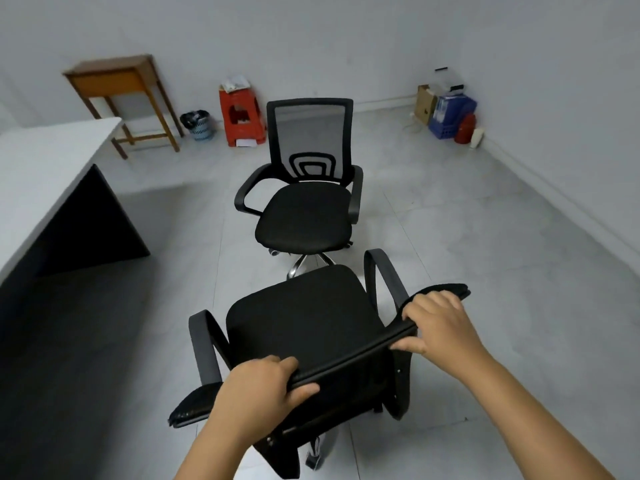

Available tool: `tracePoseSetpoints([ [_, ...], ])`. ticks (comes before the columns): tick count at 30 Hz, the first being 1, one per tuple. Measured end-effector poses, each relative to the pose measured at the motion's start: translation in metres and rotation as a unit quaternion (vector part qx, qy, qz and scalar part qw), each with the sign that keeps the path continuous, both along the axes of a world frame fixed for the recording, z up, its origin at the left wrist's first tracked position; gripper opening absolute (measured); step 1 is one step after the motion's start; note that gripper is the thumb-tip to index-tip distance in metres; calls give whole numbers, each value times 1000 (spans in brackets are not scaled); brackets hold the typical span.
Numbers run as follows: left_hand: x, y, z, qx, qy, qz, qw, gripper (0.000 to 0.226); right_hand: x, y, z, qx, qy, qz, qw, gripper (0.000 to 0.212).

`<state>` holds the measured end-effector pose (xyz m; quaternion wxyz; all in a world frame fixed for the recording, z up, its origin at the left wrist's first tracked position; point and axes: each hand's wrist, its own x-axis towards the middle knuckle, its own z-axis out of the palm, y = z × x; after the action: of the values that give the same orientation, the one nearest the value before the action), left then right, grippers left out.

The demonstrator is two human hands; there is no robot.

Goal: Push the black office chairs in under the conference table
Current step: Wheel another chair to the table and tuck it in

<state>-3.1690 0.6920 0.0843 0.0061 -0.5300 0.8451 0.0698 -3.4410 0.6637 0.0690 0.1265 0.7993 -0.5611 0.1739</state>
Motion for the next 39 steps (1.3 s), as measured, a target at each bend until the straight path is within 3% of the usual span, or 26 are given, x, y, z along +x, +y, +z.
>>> tracePoseSetpoints([
  [3, -23, 9, 2, -31, -33, 73, 996, 44, -16, -17, 2, 74, -3, 59, 996, 54],
  [7, -65, 33, 6, -102, -56, 188, 975, 44, -41, -28, 4, 32, 17, 137, 990, 50],
  [10, -95, 43, -1, -189, -56, 236, 952, 73, -59, -43, 2, -14, 38, 187, 981, 51],
  [13, -117, 36, -7, -267, -27, 261, 927, 82, -72, -68, 3, -32, 25, 221, 974, 53],
  [22, -167, -39, -1, -326, -52, 307, 893, 79, -100, -181, -2, -52, 13, 312, 948, 55],
  [31, -194, -110, 6, -279, -83, 409, 865, 83, -85, -290, 0, -97, -29, 389, 916, 54],
  [39, -223, -174, -6, -280, -83, 534, 793, 82, -53, -387, 3, -99, -14, 508, 855, 57],
])
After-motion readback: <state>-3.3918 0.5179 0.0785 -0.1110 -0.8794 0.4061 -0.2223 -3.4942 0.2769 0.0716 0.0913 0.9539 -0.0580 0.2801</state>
